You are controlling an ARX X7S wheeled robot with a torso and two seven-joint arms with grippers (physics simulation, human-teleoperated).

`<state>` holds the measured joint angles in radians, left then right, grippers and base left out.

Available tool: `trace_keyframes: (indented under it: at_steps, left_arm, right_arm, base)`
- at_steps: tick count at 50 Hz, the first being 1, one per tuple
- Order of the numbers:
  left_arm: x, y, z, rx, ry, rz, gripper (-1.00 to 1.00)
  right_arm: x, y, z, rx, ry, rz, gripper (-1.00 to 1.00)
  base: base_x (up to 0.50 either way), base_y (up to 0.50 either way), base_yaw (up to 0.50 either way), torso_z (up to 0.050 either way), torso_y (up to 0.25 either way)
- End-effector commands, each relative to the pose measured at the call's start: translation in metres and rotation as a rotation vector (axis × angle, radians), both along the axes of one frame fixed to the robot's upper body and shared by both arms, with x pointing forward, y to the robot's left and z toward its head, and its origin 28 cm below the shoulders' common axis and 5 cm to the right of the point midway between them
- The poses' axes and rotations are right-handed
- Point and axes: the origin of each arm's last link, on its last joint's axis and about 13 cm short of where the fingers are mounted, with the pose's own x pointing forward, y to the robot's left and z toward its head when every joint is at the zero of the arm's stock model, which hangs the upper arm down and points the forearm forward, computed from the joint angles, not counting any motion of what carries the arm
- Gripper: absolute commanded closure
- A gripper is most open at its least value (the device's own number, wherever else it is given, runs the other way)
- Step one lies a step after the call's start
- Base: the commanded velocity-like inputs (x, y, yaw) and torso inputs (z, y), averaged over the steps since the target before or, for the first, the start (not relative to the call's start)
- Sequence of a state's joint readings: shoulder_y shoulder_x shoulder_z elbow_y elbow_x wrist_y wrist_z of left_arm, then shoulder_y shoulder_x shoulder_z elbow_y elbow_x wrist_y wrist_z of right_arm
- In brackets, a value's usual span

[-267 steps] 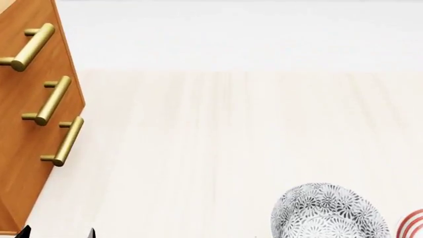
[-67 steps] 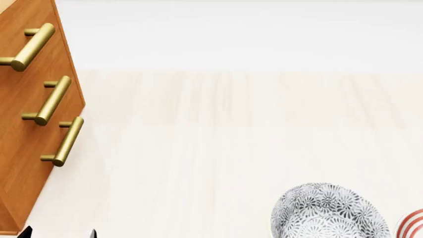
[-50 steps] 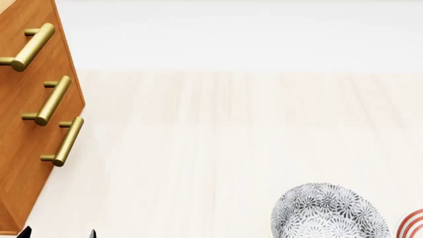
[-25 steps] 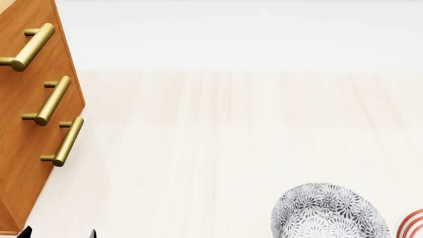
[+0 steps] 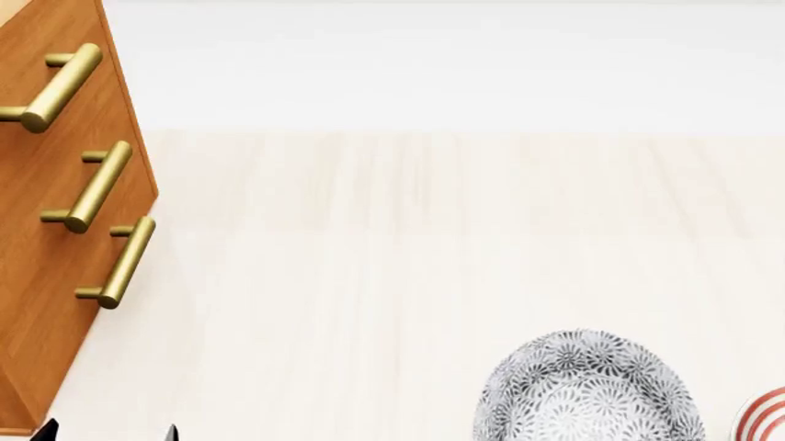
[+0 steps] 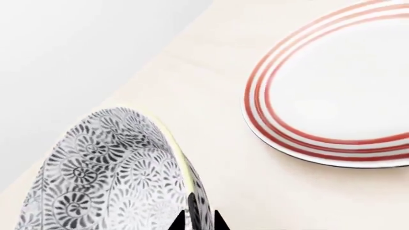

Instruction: Put the bowl on top of the cabinet.

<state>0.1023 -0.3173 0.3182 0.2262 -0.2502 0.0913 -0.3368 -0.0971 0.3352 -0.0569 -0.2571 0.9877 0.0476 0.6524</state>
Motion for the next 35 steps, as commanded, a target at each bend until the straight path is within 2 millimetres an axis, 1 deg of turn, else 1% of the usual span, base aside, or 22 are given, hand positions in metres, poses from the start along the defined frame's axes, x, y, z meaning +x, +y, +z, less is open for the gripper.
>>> trace_keyframes:
  at_steps: [1, 10, 20, 31, 35]
  left_arm:
    - [-0.001, 0.0, 0.0, 0.0, -0.002, 0.001, -1.0]
    - [-0.001, 0.0, 0.0, 0.001, -0.002, 0.002, -1.0]
    - [-0.001, 0.0, 0.0, 0.001, -0.001, 0.001, -1.0]
    - [0.001, -0.001, -0.001, 0.0, 0.005, -0.002, -1.0]
    - [-0.001, 0.001, 0.001, -0.005, 0.001, 0.002, -1.0]
  right_arm:
    - [-0.003, 0.002, -0.002, 0.022, 0.012, 0.009, 1.0]
    - [-0.005, 0.003, -0.002, 0.01, 0.0, 0.013, 1.0]
    - [-0.012, 0.007, 0.002, -0.043, -0.066, 0.028, 1.0]
    - [-0.016, 0.012, 0.004, -0.106, -0.135, 0.085, 1.0]
    - [-0.017, 0.013, 0.006, -0.131, -0.157, 0.109, 1.0]
  base:
    - [0.0, 0.0, 0.0, 0.0, 0.0]
    - [0.0, 0.0, 0.0, 0.0, 0.0]
    - [0.0, 0.0, 0.0, 0.0, 0.0]
    - [0.0, 0.0, 0.0, 0.0, 0.0]
    - [0.0, 0.0, 0.0, 0.0, 0.0]
